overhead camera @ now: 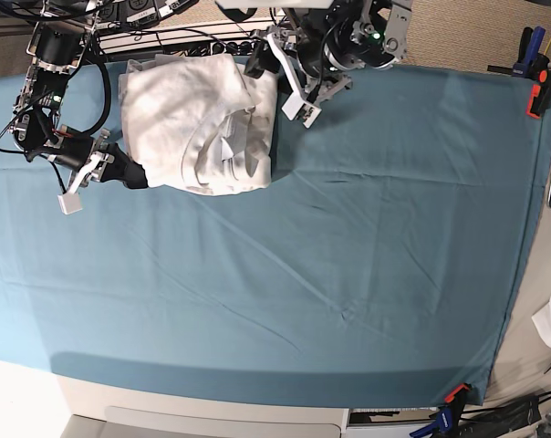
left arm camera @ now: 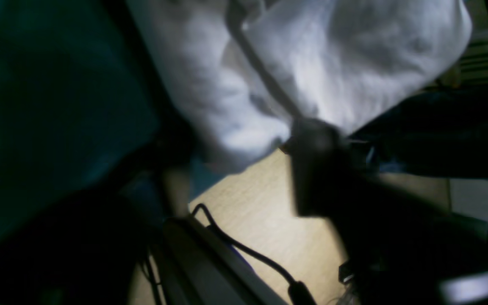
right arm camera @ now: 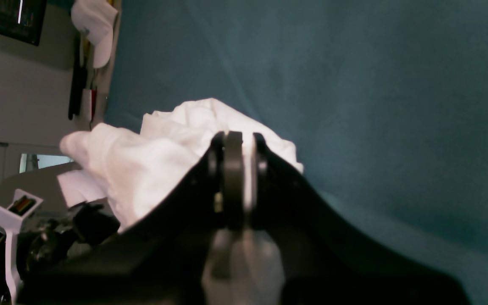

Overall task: Fold the T-shirt properly
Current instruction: 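Grasp the bundle sides with both grippers and straighten it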

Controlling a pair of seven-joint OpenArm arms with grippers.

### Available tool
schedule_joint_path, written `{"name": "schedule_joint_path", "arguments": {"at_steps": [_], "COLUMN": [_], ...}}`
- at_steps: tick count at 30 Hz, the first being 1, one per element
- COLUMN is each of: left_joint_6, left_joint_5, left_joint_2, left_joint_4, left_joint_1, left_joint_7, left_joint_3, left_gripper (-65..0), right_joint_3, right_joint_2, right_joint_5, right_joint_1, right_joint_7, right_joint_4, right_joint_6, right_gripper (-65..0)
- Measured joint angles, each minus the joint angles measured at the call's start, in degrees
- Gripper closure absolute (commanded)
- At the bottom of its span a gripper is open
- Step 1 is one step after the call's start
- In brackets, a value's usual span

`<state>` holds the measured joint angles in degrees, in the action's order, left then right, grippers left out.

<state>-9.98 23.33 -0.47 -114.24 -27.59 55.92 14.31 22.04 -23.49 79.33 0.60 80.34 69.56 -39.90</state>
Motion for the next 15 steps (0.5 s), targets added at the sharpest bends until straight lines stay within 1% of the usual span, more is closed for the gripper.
{"name": "schedule_joint_path", "arguments": {"at_steps": [2,3,6,11,15], "left_joint_6": [0.3,0.3,0.3,0.3,0.1], "left_joint_5": [0.0,0.0,0.2,0.1,0.0], "left_joint_2": [0.0,0.0,0.0,0.0,0.0], "left_joint_4": [0.0,0.0,0.0,0.0,-0.9], "left_joint_1": [0.0,0.2,0.8,1.1,1.1], "left_joint_7": [-0.4,-0.4,0.7,0.7,1.0], "left_joint_3": [0.0,0.0,0.0,0.0,-0.1], "left_gripper": [-4.6,0.0,0.0,0.0,0.0], "right_joint_3": [0.0,0.0,0.0,0.0,0.4], "right_joint_2": [0.0,0.0,0.0,0.0,0.0], "right_joint_5": [0.0,0.0,0.0,0.7,0.5], "right_joint_1": [0.0,0.0,0.0,-0.9,-1.9], "right_joint_7": [0.0,0.0,0.0,-0.2,-0.2], "right_joint_4": [0.0,0.0,0.0,0.0,2.4], "right_joint_6": [0.0,0.0,0.0,0.0,0.0], "right_gripper": [0.0,0.0,0.0,0.0,0.0]}}
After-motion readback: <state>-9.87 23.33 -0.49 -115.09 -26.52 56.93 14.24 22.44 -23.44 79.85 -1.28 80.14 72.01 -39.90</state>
